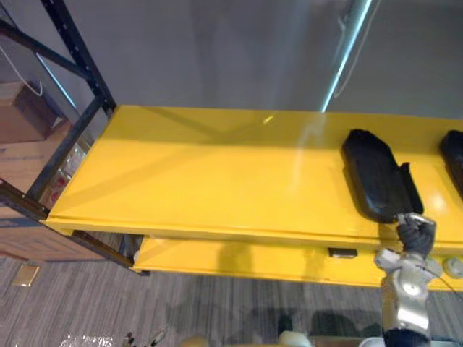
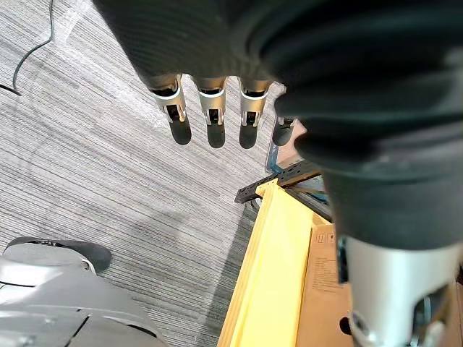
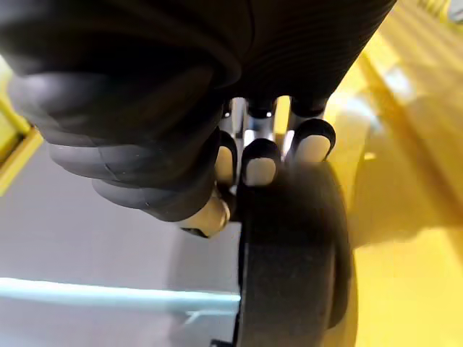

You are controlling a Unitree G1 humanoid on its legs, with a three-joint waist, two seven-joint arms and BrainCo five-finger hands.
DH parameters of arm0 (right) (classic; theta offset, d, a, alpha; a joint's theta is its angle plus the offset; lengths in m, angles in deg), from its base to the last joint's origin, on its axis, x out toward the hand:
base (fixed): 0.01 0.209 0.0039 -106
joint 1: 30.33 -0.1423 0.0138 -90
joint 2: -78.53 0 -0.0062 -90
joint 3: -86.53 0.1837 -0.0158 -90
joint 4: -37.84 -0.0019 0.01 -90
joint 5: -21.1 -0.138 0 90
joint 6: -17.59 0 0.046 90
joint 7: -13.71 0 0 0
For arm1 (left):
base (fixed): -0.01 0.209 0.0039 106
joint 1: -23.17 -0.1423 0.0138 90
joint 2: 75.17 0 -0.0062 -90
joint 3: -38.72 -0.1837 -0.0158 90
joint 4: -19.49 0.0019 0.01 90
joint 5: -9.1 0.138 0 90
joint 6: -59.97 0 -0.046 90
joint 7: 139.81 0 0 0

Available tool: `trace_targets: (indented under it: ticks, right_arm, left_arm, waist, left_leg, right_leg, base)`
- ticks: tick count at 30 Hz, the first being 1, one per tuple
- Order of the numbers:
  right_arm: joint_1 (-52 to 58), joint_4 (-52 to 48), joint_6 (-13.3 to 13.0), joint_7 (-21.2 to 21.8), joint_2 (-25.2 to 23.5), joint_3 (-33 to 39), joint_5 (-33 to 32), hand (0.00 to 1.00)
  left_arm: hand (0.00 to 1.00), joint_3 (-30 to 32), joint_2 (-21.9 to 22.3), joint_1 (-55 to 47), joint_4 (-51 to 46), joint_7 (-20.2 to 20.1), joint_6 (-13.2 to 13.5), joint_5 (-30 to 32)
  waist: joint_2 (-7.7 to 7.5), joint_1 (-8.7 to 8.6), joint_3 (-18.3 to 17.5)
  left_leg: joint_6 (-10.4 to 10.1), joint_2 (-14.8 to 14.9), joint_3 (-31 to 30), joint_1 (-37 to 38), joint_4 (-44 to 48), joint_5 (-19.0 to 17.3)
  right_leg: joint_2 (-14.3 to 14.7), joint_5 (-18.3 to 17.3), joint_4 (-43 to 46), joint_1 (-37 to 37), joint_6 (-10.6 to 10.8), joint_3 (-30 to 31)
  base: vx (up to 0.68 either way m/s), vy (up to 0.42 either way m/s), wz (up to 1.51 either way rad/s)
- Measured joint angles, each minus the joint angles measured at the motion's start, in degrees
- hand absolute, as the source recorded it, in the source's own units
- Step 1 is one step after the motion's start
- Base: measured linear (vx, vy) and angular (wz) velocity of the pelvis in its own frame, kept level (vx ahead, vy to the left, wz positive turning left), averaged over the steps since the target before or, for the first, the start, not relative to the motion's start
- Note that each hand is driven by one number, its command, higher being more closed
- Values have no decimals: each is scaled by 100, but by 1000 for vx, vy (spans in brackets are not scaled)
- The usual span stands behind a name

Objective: Walk over and take plastic housings, then place them on the shelf

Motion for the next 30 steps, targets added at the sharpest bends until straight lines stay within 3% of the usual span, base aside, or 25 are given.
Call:
trace_targets:
  ticks: [20, 30]
  right_arm:
    - [-720, 764, 112, 145, 400, 71, -127, 100]
    - [-1245, 1172, 78, 415, 624, -49, -146, 100]
  left_arm:
    - [0, -7, 4, 108, -169, -95, -69, -1]
    - [0, -15, 4, 144, -172, -119, -169, -1]
  waist:
    - [41, 10, 234]
    - [84, 125, 363]
  left_leg:
    - [6, -63, -178, -1, 59, 1]
    - [9, -81, -213, -28, 104, 2]
  right_leg:
    - [-81, -34, 39, 100, 44, -155]
    - [-94, -37, 59, 96, 48, -187]
  base:
    - [-2, 1, 4]
    - [-2, 0, 1]
